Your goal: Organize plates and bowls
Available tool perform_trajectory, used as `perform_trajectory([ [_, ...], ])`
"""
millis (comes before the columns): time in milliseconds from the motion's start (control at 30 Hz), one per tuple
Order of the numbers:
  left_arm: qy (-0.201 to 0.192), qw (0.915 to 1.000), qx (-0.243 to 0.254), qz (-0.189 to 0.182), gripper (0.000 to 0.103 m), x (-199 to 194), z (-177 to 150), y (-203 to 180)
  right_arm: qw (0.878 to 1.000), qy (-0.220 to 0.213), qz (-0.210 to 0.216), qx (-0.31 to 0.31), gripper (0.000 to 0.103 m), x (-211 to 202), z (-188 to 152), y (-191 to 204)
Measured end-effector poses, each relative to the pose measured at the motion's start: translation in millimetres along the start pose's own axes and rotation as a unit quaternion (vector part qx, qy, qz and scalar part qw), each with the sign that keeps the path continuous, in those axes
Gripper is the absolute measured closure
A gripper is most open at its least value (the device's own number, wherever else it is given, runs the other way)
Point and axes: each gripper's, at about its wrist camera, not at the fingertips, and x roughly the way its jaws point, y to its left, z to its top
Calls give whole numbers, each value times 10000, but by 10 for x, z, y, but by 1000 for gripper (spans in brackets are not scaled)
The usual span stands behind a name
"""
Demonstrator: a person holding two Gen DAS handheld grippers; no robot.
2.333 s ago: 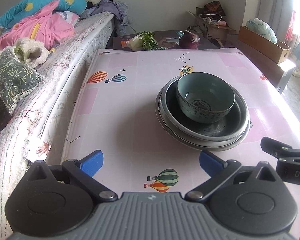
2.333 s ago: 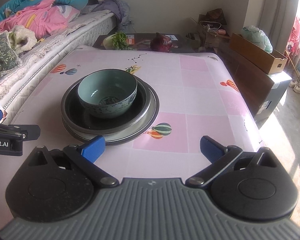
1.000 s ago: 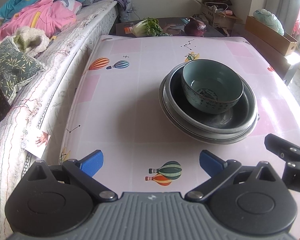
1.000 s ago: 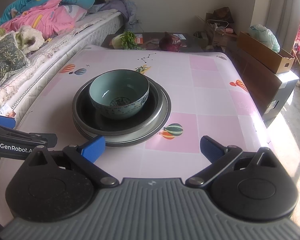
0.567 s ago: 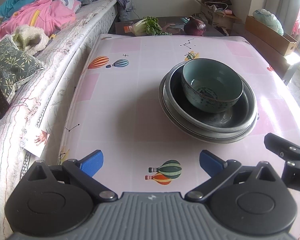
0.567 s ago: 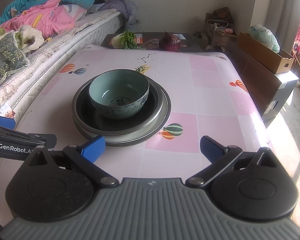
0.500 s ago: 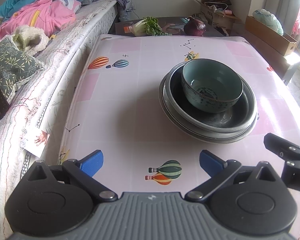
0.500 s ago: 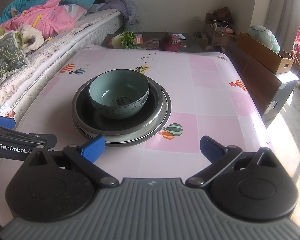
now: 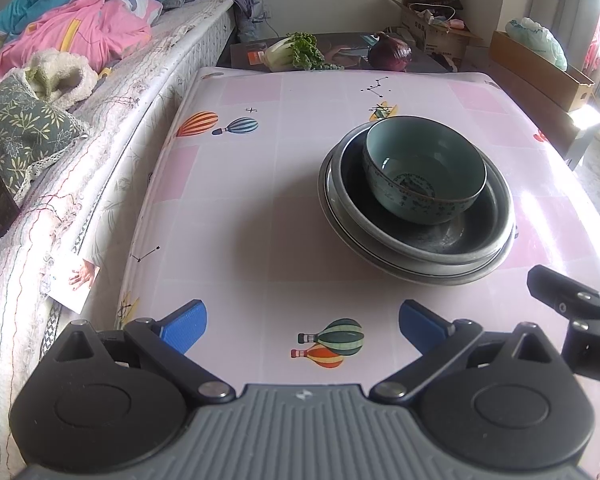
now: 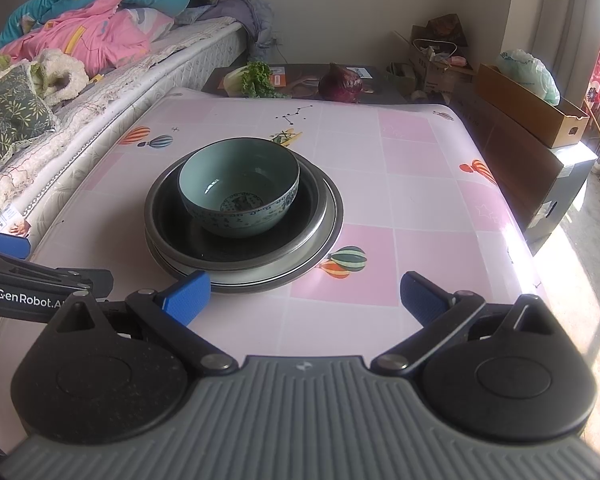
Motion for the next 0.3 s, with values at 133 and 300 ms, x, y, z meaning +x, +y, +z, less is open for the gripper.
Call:
perform_trajectory([
  [133,3,10000,-2,-4,0,1,-6,1,10000,1,-4,-3,1,-1,0,0],
  [300,0,10000,-4,-8,0,-1,-13,4,10000,-1,-2,-4,1,-1,1,1],
])
